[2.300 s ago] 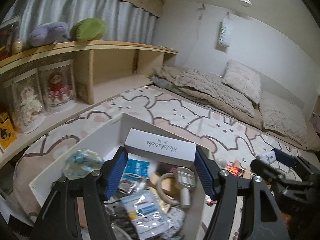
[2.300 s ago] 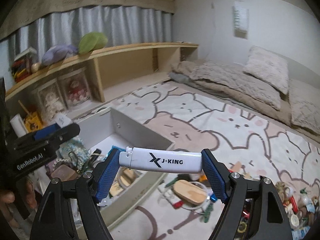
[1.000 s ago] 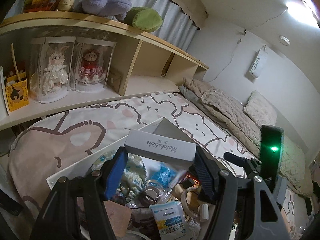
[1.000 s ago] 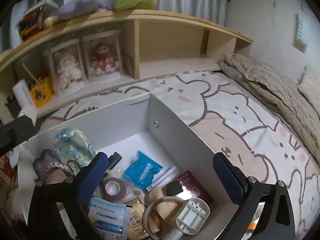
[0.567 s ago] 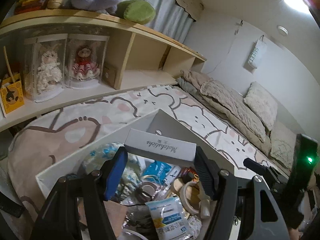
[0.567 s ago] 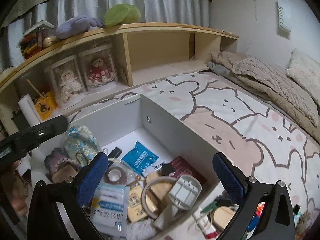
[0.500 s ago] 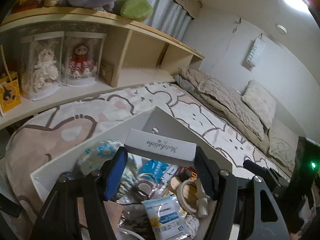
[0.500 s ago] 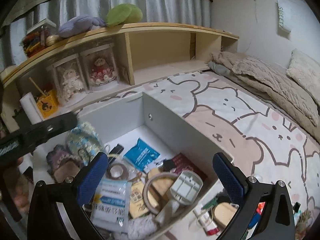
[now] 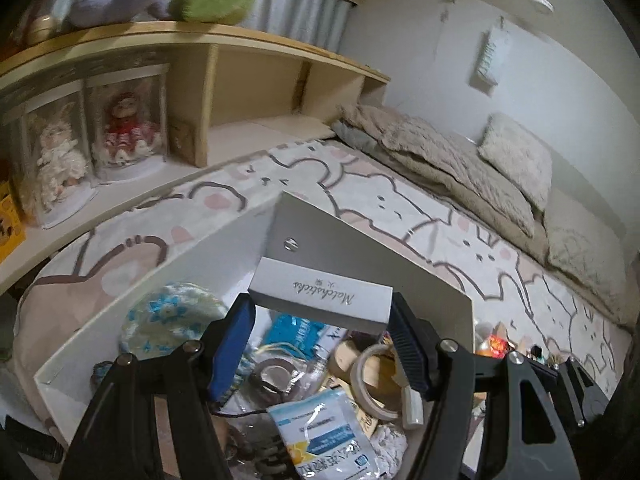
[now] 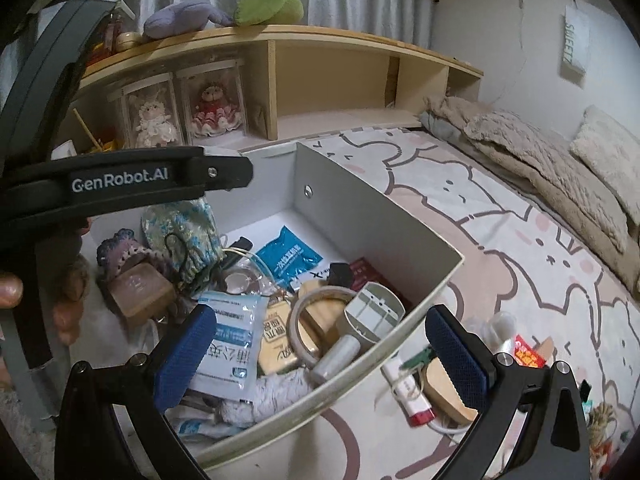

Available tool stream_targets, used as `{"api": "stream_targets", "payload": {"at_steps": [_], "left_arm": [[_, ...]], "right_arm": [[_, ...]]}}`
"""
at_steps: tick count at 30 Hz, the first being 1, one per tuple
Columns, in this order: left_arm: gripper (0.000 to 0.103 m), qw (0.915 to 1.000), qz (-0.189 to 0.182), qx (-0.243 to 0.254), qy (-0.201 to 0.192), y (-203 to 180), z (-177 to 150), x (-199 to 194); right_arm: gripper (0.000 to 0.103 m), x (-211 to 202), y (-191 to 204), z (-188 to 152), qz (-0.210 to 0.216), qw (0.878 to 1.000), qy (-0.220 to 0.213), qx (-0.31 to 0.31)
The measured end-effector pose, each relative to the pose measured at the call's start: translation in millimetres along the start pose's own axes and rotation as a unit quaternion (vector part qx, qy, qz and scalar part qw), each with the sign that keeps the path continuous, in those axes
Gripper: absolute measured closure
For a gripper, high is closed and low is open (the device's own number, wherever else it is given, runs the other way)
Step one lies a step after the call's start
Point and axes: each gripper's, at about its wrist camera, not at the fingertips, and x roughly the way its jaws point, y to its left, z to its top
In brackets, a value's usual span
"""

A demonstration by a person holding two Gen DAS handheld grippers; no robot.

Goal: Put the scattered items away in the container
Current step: 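Open both tools to drop the white box and lighter into the shoebox, then withdraw both tools up and away from the shoebox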

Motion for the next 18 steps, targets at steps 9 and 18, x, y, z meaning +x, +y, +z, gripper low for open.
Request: {"api": "stream_targets", "payload": {"at_steps": [9, 18], "left_arm": [[0.006, 0.9993, 0.009, 0.025, 0.026, -11.1, -0.1, 11.8], [0.003, 0.9998, 0.006, -0.006, 0.018, 0.4, 0.8, 7.5]], "right_arm": [[0.0, -2.9, -5.7, -6.7, 0.003, 1.0, -0.008, 0.027], [0.0, -5.9, -3.4, -8.6, 0.002, 1.0, -0.013, 0.025]]}}
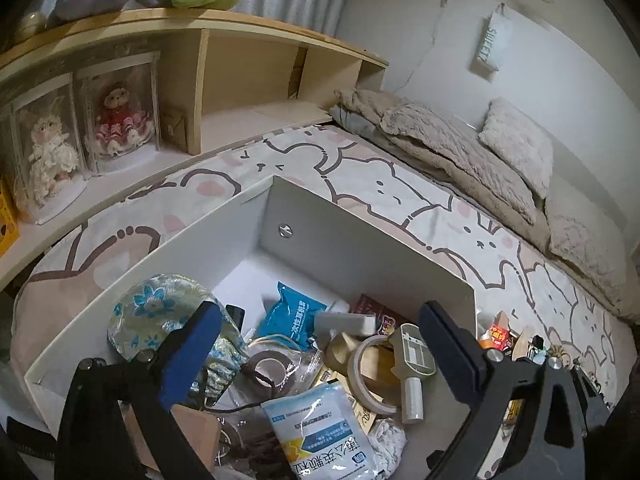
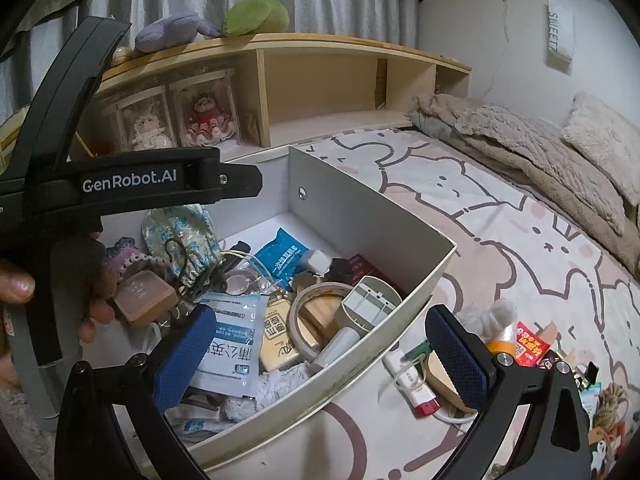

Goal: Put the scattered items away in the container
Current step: 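Withdraw both tools up and away from the shoebox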

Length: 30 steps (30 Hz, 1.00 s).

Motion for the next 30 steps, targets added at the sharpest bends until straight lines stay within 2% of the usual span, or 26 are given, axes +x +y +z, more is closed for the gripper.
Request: {"api": "stream_targets", "payload": {"at_steps": [17, 30], "left_arm": [[0.003, 0.9998, 0.001, 0.006, -0.019, -4.9, 0.3, -13.9], [0.003, 0.9985, 0.015, 0.027, -0.045, -16.8, -4.0, -37.8]], "right_arm": [[0.0, -7.8, -5.1, 1.5, -0.001, 1.0, -0.017, 0.015], [0.0, -39.6, -19.9, -1.1, -0.016, 0.998, -0.047, 0.039]]}}
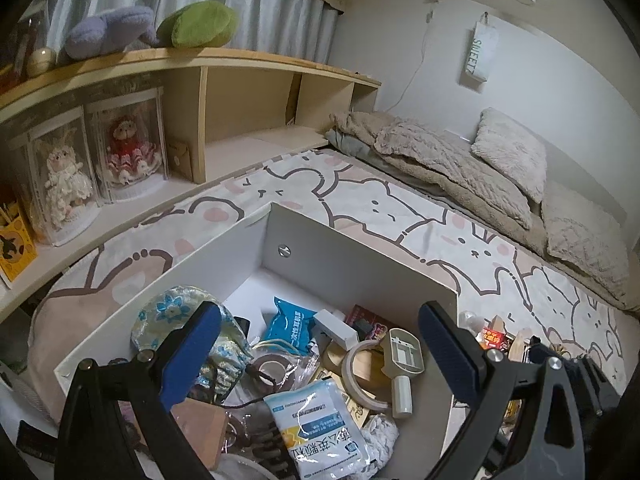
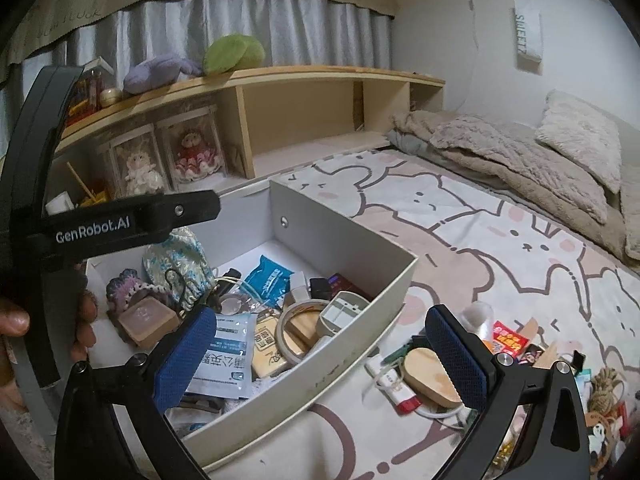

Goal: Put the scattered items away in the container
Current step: 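Withdraw both tools up and away from the shoebox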

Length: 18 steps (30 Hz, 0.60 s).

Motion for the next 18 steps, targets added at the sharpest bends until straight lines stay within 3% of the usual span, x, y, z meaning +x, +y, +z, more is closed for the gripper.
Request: {"api": "stream_targets", "payload": {"at_steps": [18], "left_arm": [[0.003, 0.9975, 0.008, 0.063, -0.03, -35.6, -9.5, -47.1]], "right_arm": [[0.0, -57.5, -18.5, -7.2, -0.019, 0.999, -0.034, 0.037]]}}
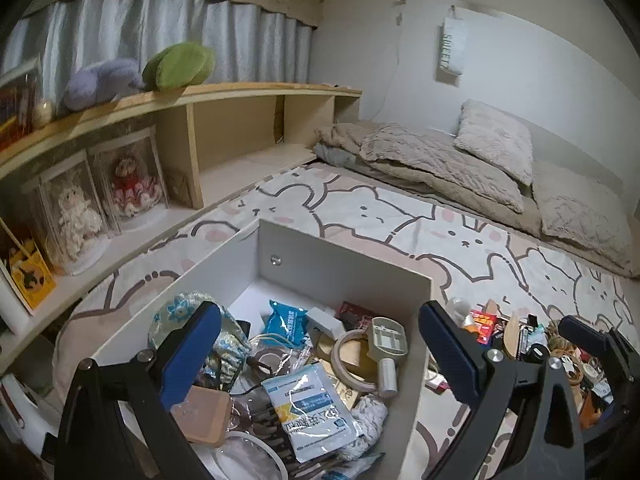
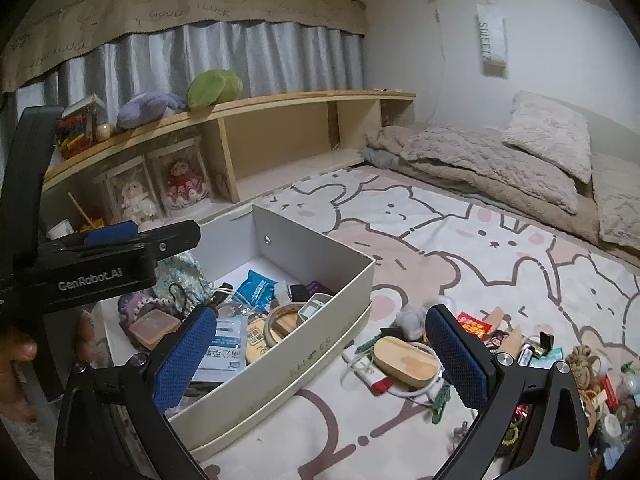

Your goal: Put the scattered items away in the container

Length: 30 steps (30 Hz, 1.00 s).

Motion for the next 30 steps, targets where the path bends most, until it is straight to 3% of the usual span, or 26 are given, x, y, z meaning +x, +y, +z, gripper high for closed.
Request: {"api": "stream_targets", "payload": {"at_steps": [16, 30], "left_arm": [[0.003, 0.9995, -0.011, 0.023, -0.018, -17.1, -18.3, -58.7], [0.003, 0.9992, 0.008, 0.035, -0.019, -24.2, -38.0, -90.6]], "right_arm": [[0.0, -56.3, -1.7, -12.8, -0.004, 1.0, -0.025, 0.009], [0.0, -87.0, -5.4, -32.8, -0.01, 0.999, -0.031, 0.013]]}}
